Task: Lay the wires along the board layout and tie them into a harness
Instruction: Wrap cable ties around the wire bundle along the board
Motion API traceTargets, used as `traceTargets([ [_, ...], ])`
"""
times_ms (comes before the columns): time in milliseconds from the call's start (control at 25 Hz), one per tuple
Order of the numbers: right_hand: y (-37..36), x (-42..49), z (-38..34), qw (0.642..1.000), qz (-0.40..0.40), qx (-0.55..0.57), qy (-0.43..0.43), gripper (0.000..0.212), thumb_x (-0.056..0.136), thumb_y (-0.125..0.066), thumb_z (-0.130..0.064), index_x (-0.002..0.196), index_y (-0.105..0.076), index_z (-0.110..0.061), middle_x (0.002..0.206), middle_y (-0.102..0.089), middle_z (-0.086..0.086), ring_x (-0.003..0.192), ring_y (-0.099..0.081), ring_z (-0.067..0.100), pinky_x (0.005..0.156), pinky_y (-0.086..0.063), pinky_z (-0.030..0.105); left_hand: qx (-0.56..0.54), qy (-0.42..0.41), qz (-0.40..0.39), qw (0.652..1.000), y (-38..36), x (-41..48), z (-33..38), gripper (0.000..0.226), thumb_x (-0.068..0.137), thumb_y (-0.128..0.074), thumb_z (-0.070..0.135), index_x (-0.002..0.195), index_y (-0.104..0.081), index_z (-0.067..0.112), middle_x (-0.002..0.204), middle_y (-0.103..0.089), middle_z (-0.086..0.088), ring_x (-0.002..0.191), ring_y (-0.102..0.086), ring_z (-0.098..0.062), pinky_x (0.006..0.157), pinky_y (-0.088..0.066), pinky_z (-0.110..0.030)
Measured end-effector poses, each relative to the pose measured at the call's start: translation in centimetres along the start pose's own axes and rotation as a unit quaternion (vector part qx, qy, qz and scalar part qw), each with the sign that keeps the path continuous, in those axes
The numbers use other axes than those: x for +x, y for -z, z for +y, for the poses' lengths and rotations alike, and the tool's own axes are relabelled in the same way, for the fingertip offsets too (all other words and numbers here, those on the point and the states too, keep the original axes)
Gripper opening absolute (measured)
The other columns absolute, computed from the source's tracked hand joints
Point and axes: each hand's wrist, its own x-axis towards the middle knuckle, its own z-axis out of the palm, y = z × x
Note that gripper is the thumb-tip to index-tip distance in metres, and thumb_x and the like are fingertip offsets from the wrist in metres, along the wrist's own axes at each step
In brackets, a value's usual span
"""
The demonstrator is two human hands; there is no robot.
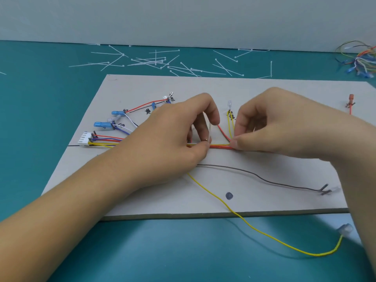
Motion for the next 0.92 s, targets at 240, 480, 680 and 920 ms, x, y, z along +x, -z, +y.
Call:
traceTargets([
  [240,-0.6,-0.3,-0.8,0.999,0.032,-0.037,0.002,0.011,0.081,-0.078,-0.028,0.072,-0.072,-0.027,0.062,-0.067,-0.021,0.055,-0.06,0.001,0.052,-0.044,0.025,0.059,-0.004,0.005,0.998,0.4,0.3,0.3,0.011,0.084,-0.074,0.017,0.083,-0.075,0.028,0.072,-0.066,0.017,0.076,-0.06,-0.01,0.064,-0.045,-0.016],
  [480,-1.4,-0.5,-1.8,0.994,0.06,-0.087,-0.001,0.021,0.083,-0.077,-0.02,0.067,-0.064,-0.019,0.066,-0.06,-0.006,0.062,-0.058,0.014,0.051,-0.037,0.026,0.066,-0.002,0.006,0.998,0.7,0.7,0.7,0.012,0.079,-0.075,0.015,0.078,-0.078,0.027,0.067,-0.07,0.01,0.07,-0.065,-0.008,0.066,-0.05,-0.023],
  [680,-2.2,-0.6,-2.1,0.992,0.075,-0.102,0.014,0.015,0.082,-0.069,-0.013,0.071,-0.06,-0.016,0.076,-0.057,0.004,0.071,-0.058,0.025,0.053,-0.042,0.029,0.096,0.005,-0.015,0.995,0.5,0.8,0.9,0.009,0.077,-0.072,0.018,0.074,-0.073,0.026,0.064,-0.067,0.01,0.069,-0.063,-0.007,0.061,-0.049,-0.021],
  [920,-4.9,0.2,-5.1,0.992,0.087,-0.06,0.07,0.014,0.085,-0.067,-0.015,0.078,-0.056,-0.018,0.086,-0.057,0.005,0.082,-0.056,0.029,0.062,-0.042,0.033,0.139,0.087,-0.035,0.986,4.1,0.0,-0.2,0.015,0.057,-0.062,0.036,0.068,-0.071,0.032,0.064,-0.067,0.017,0.063,-0.062,-0.003,0.056,-0.051,-0.028],
])
